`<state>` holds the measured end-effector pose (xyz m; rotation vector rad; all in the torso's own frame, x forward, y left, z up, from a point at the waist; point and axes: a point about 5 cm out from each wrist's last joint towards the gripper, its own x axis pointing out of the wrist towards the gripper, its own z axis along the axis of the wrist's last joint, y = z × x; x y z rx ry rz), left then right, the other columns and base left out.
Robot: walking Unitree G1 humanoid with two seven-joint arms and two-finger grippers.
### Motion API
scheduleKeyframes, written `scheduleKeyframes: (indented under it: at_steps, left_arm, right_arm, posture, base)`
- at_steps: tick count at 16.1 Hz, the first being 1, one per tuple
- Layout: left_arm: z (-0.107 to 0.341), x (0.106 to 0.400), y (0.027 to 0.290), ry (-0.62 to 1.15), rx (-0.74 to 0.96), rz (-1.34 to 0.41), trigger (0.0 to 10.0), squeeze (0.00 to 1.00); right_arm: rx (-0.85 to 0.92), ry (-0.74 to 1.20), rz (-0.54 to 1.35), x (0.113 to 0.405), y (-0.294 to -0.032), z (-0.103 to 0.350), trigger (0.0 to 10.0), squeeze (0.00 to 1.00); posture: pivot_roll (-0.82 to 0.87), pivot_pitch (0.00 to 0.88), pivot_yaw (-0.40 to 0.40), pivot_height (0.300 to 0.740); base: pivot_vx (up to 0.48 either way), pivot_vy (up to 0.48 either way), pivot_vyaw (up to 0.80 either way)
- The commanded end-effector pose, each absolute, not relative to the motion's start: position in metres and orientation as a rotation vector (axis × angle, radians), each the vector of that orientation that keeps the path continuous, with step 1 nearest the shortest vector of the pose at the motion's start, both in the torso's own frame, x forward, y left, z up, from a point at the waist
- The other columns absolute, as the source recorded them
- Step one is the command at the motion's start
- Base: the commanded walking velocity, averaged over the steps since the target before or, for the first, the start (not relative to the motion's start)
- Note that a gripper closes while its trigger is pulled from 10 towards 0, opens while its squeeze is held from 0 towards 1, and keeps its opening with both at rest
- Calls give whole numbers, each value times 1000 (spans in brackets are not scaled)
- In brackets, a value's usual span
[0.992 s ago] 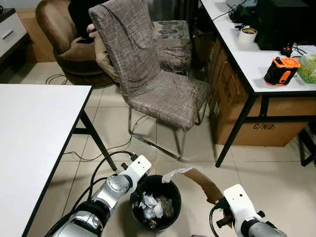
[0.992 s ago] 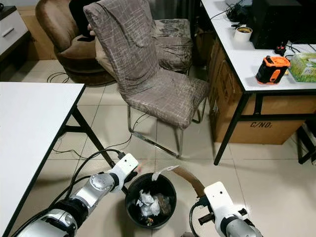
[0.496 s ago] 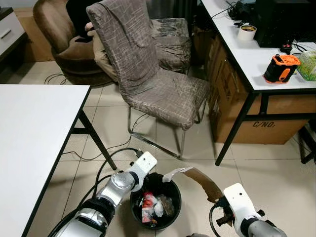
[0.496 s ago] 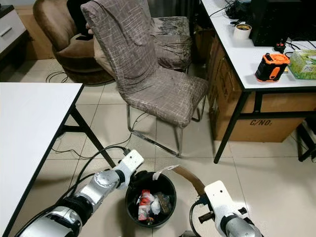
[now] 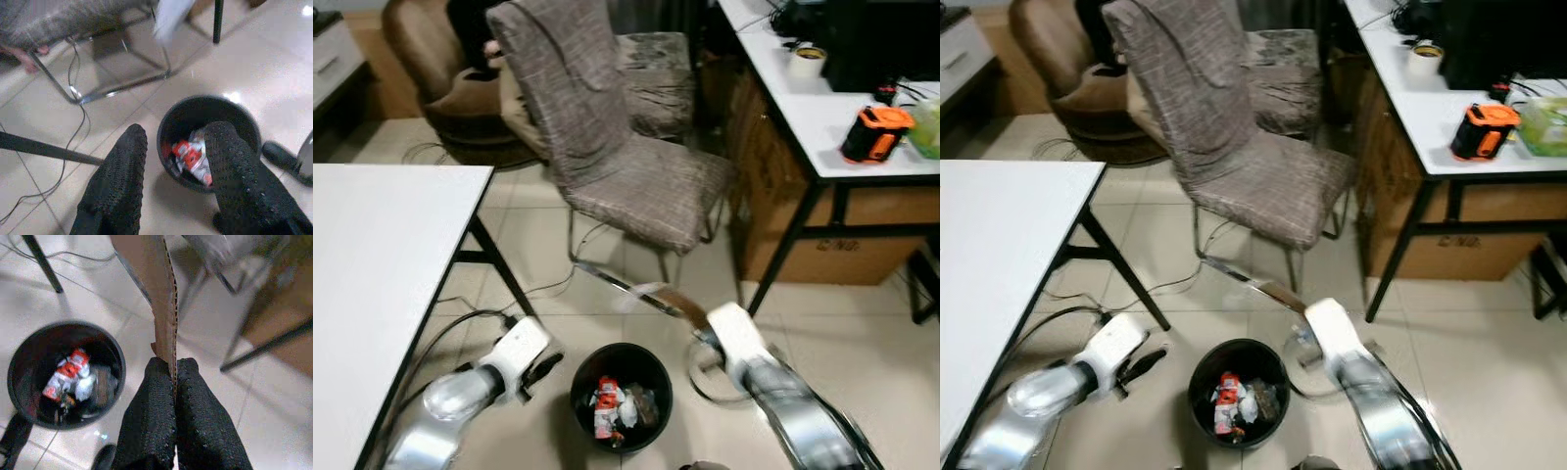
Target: Picking trash to rubbish bin
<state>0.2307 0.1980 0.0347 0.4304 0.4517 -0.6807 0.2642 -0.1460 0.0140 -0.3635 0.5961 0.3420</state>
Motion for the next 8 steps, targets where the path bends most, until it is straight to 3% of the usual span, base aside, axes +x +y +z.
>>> scheduleKeyframes:
  at_steps: [1,8]
  left_arm:
    - [55,227,198,407,413,-713,10000,0]
    - [111,205,179,371,268,-813,10000,0]
  right_arm:
    - [-362,602,423,269,-134,8,10000,0]
    - [-418,627,784,290,-78,4,10000,0]
  posture:
    - [-54,96,51,740]
    - [-9,79,30,740]
  base:
    - [0,0,0]
    - [0,0,0]
